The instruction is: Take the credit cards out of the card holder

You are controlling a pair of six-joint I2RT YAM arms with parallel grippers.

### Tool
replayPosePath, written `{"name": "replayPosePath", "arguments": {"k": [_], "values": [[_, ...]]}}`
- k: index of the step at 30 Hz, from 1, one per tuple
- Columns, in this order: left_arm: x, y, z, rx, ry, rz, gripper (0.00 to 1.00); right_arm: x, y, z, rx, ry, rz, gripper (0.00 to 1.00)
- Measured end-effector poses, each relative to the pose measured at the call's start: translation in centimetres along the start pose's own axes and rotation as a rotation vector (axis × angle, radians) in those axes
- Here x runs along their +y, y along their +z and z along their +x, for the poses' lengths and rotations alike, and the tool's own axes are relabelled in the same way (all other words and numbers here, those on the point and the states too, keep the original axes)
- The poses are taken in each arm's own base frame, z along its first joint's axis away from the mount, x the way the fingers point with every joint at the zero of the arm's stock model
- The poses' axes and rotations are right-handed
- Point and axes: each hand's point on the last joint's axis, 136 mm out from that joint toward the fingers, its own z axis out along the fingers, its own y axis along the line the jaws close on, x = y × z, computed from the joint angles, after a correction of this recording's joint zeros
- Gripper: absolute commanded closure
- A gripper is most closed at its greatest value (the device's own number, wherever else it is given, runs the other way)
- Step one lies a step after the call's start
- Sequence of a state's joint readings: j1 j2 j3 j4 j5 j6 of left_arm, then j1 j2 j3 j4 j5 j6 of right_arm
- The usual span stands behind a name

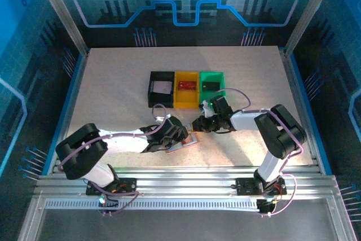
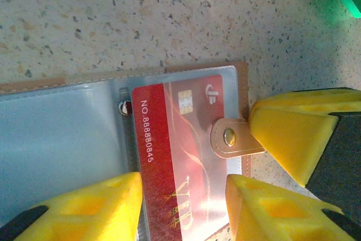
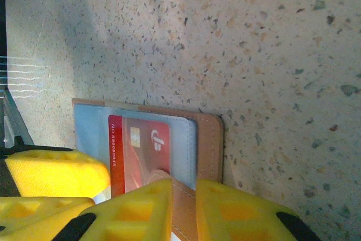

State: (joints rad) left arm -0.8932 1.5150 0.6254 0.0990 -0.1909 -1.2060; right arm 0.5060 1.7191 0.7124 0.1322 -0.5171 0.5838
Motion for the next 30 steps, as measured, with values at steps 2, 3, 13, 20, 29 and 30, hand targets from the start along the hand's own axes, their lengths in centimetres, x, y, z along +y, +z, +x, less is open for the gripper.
{"name": "replayPosePath", "arguments": {"k": [2, 3, 13, 20, 29, 30], "values": [[-0.1, -0.2, -0.1, -0.005, 0.0, 0.001, 0.56, 0.0, 0.0, 0.0, 0.0, 0.0, 0.0, 0.82], [-0.1, -0.2, -0.2, -0.008, -0.001, 0.002, 0.56, 0.0, 0.0, 0.0, 0.0, 0.0, 0.0, 0.82], [0.1, -0.2, 0.3, -0.002, 0.012, -0.008, 0.53, 0.1, 0.1, 0.1, 0.005, -0.003, -0.001, 0.83], [0.8, -0.5, 0.8, -0.003, 0.046, -0.071, 0.52, 0.1, 0.1, 0.2, 0.005, -0.003, -0.001, 0.83], [0.9, 0.1, 0.9, -0.006, 0.058, -0.094, 0.59, 0.1, 0.1, 0.2, 0.005, -0.003, -0.001, 0.84], [0.9, 0.1, 0.9, -0.006, 0.058, -0.095, 0.59, 0.1, 0.1, 0.1, 0.005, -0.003, -0.001, 0.84]]}}
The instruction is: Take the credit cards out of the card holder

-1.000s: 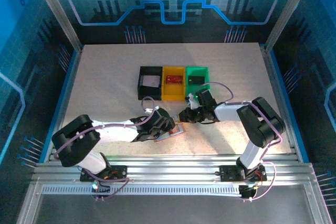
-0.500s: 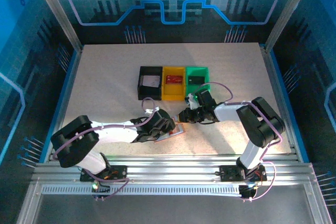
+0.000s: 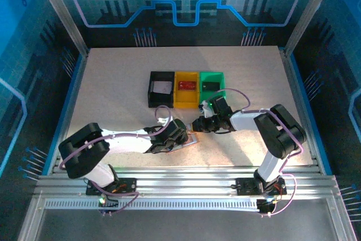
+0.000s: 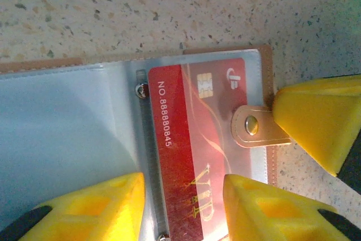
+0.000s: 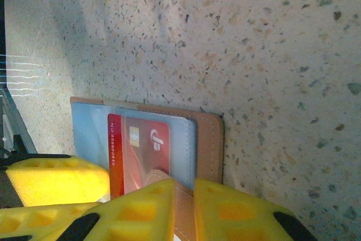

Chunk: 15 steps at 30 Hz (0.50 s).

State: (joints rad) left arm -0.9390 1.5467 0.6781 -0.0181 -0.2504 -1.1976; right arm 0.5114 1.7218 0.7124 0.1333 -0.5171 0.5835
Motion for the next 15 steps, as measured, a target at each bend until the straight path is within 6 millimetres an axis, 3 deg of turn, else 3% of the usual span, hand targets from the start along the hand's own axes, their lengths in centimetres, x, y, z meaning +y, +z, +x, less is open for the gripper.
{"name": "replayPosePath", "arguments": {"k": [7, 15], "values": [[-0.2, 0.11, -0.02, -0.001, -0.002, 0.004, 0.65, -0.02, 0.01, 0.01, 0.001, 0.001, 0.0, 0.85], [-0.72, 0.23, -0.16, -0.007, -0.01, 0.025, 0.81, -0.08, 0.11, 0.02, 0.001, 0.001, 0.0, 0.86]]}}
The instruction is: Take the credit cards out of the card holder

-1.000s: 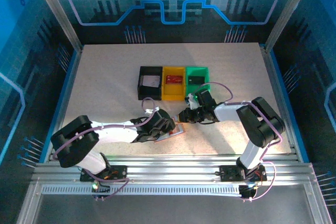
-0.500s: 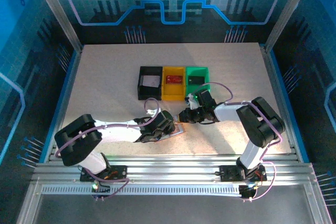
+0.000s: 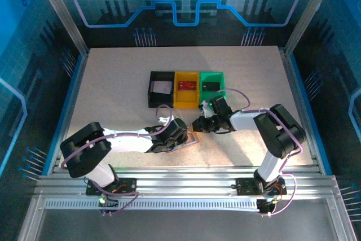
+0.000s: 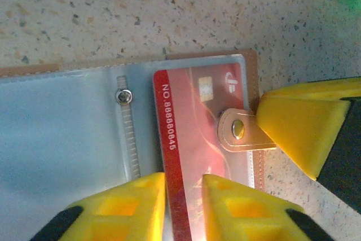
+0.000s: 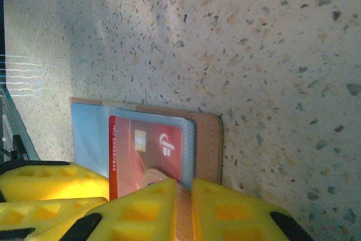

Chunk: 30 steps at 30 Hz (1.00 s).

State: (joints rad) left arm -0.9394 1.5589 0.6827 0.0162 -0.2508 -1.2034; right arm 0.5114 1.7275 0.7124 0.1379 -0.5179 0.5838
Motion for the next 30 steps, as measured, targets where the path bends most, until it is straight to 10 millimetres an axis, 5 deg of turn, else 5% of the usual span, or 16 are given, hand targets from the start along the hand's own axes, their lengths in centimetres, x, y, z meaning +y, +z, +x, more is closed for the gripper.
{"name": "replayPosePath", "arguments": {"k": [15, 30], "values": [[1.1, 0.0, -0.1, -0.032, -0.017, 0.018, 1.0, 0.2, 0.2, 0.2, 0.01, -0.001, -0.017, 0.86], [1.3, -2.1, -1.3, -0.1, -0.049, 0.08, 1.0, 0.2, 0.4, 0.3, 0.016, -0.003, -0.019, 0.89]]}}
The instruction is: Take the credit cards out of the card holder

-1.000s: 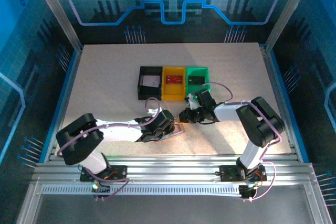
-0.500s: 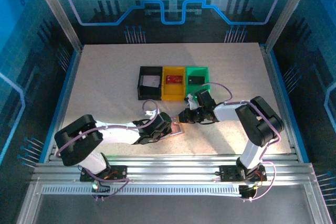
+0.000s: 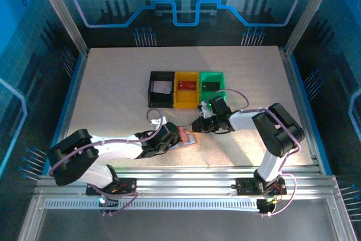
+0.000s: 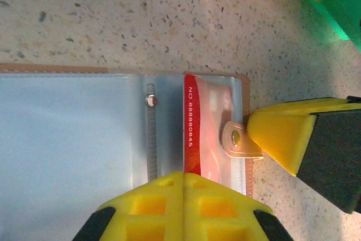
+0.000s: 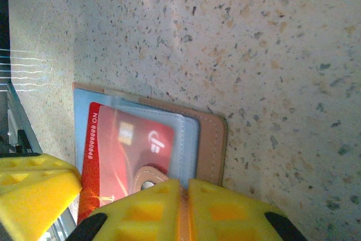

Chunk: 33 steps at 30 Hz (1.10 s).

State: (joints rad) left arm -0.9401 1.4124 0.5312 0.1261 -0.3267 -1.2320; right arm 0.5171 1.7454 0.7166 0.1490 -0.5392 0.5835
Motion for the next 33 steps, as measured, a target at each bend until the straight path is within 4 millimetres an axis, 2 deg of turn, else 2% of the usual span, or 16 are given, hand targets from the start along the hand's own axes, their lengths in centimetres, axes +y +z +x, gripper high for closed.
{"name": "replayPosePath", "arguments": {"k": [7, 19, 29, 33], "values": [[0.3, -1.0, -0.1, -0.009, -0.003, 0.03, 1.0, -0.1, 0.0, 0.0, 0.003, -0.002, 0.004, 0.9], [-0.3, -3.2, -0.4, -0.022, -0.001, 0.105, 1.0, -0.1, 0.0, 0.0, 0.004, -0.012, 0.004, 0.9], [1.6, -3.5, 0.4, -0.003, 0.011, 0.082, 1.0, 0.5, -0.5, 0.0, 0.0, -0.027, -0.006, 0.86], [1.7, -3.8, 0.3, -0.001, 0.02, 0.082, 1.0, 1.2, -1.1, 0.2, -0.004, -0.037, -0.026, 0.83]]}}
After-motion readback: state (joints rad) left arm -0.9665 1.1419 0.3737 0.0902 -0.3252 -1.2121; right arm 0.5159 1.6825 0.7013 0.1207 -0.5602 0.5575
